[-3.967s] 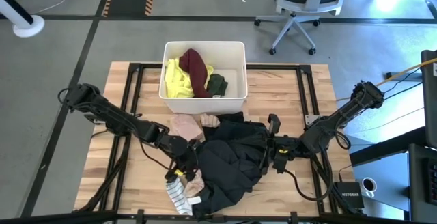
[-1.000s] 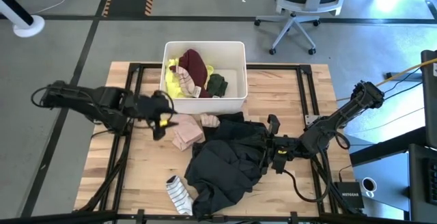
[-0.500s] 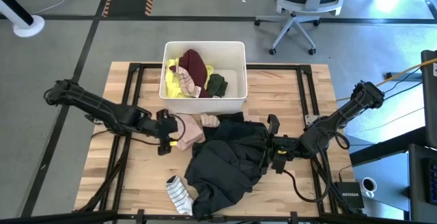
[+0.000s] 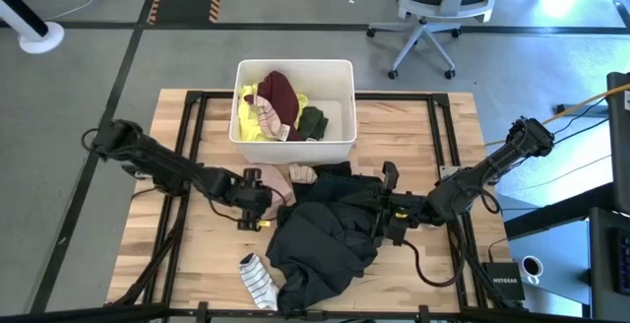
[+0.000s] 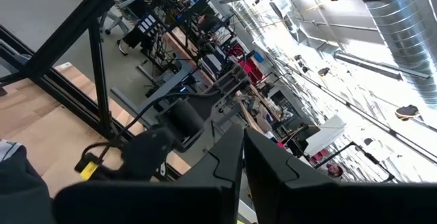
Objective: Sort clothes
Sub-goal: Put the pink panty into the white laundry organizer
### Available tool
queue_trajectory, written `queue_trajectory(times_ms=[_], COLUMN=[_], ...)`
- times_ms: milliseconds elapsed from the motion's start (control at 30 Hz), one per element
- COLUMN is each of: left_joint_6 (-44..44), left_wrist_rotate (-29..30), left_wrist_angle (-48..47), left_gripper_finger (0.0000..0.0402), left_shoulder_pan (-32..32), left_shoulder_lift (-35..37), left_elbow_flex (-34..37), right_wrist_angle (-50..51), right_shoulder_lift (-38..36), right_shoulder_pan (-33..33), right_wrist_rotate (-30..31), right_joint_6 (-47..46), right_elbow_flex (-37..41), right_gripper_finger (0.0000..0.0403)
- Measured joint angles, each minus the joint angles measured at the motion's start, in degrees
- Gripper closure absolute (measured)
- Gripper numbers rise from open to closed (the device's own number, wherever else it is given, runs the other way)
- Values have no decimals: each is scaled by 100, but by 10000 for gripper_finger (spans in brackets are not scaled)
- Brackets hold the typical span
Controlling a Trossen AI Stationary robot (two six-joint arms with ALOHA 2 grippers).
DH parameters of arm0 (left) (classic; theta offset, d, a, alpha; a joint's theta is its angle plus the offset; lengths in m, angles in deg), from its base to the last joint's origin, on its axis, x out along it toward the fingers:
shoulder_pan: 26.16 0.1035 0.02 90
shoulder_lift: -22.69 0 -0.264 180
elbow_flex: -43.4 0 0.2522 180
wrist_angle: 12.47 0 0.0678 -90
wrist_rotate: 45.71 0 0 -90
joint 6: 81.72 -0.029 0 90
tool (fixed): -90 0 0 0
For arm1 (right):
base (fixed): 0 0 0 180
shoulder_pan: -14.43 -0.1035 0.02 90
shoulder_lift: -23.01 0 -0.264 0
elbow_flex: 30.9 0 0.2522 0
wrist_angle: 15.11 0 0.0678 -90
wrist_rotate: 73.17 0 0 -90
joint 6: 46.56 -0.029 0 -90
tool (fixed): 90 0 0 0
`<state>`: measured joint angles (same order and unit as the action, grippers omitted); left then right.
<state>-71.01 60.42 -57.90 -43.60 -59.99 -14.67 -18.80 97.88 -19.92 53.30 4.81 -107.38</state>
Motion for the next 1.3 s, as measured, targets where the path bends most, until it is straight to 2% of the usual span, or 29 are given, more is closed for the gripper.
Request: queue_trajectory(times_ms=[267, 367, 700, 800, 1100, 1300], left_joint_6=[-12, -224, -426, -457, -364, -611], left_wrist_rotate=[32, -53, -192, -215, 822, 1196], left_wrist_angle=[395, 585, 517, 124, -924, -1001], left_gripper_finger=[183, 201, 361, 389, 381, 385], left_shoulder_pan=[185, 221, 178, 130, -95, -214], left_shoulder_lift=[-816, -996, -854, -695, 98, 707], left_elbow_flex=[-29, -29, -36, -141, -835, -1240], right_wrist_angle=[0, 3, 7, 7, 7, 9], right_shoulder_lift=[0, 0, 0, 0, 0, 0], right_shoulder_pan=[0, 0, 0, 0, 0, 0], right_wrist_rotate=[-1, -1, -3, -3, -4, -5], right_joint_6=[-10, -11, -11, -11, -11, -11], right_elbow_flex=[0, 0, 0, 0, 0, 0], right_gripper_finger=[370, 370, 370, 370, 370, 370])
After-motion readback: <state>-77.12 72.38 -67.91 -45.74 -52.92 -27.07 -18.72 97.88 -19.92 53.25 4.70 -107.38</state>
